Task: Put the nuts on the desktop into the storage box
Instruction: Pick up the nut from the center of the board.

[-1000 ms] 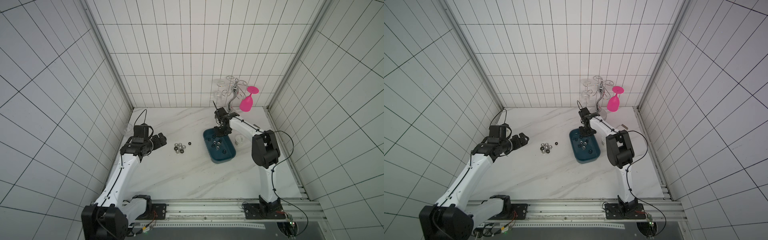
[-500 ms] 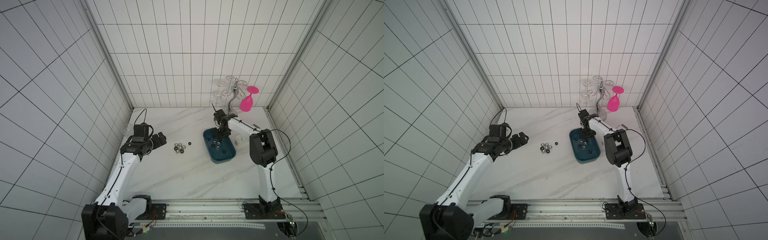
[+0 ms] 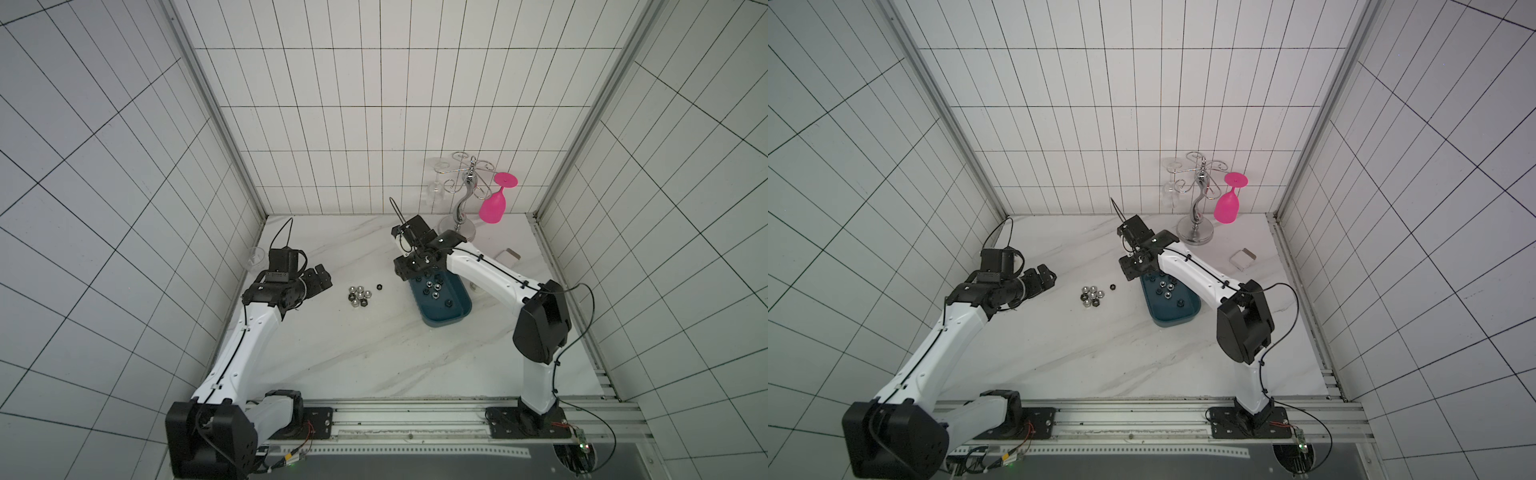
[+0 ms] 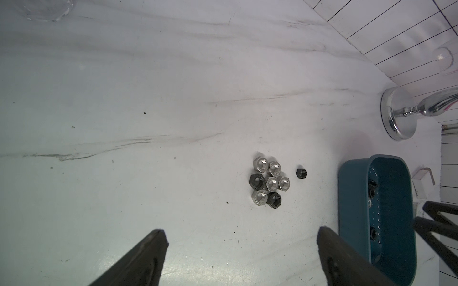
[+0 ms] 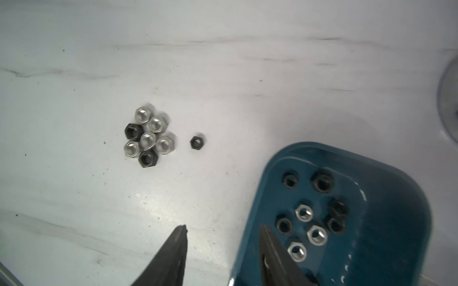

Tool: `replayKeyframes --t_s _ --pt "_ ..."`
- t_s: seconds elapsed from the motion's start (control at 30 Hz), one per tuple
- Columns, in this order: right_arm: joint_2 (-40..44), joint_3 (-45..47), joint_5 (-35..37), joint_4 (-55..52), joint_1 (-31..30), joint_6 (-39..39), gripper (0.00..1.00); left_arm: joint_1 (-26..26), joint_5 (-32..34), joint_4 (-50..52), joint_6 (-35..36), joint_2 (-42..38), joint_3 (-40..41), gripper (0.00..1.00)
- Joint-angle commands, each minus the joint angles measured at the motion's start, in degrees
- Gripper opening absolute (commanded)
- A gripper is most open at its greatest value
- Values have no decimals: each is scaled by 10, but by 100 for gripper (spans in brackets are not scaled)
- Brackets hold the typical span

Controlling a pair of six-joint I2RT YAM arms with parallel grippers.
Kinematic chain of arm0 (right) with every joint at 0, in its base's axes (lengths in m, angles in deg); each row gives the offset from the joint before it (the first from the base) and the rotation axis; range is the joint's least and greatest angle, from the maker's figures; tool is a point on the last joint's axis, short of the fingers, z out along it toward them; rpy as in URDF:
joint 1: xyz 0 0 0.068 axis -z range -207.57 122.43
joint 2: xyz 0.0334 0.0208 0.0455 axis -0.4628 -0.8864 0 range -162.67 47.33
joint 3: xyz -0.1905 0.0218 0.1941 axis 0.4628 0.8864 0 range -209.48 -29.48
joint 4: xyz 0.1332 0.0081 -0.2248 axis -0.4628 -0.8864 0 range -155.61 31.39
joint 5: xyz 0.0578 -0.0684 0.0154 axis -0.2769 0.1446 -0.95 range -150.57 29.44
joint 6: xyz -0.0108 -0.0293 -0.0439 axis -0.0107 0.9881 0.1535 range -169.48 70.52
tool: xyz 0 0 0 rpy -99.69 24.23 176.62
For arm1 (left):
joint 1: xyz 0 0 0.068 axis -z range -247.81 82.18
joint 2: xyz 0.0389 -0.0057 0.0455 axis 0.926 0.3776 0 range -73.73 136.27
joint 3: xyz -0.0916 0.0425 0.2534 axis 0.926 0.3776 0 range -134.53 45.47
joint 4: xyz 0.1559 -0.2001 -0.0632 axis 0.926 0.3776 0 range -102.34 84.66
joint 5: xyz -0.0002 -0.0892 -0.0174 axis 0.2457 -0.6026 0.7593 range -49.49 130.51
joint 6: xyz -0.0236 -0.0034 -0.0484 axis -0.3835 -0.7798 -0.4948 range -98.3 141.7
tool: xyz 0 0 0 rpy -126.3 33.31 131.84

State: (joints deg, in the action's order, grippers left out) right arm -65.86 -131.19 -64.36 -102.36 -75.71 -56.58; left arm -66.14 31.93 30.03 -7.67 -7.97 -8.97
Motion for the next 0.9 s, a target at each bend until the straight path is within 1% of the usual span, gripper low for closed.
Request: replayKeyframes --t_s 0.0,0.17,0.47,0.67,0.87 --pt "-46 -21 -20 -9 -21 0 51 -13 -2 7 -4 3 -16 98" --pt "-102 -52 -16 -12 -43 -6 51 -30 -6 17 1 3 -16 98" --pt "-198 -129 -2 -47 -57 14 50 -37 0 28 11 -4 -12 98" --pt "-242 -170 12 -62 -65 22 50 -43 9 34 17 -10 -9 98" --pt "-263 -195 21 -67 -73 23 50 -51 12 32 23 -10 -7 98"
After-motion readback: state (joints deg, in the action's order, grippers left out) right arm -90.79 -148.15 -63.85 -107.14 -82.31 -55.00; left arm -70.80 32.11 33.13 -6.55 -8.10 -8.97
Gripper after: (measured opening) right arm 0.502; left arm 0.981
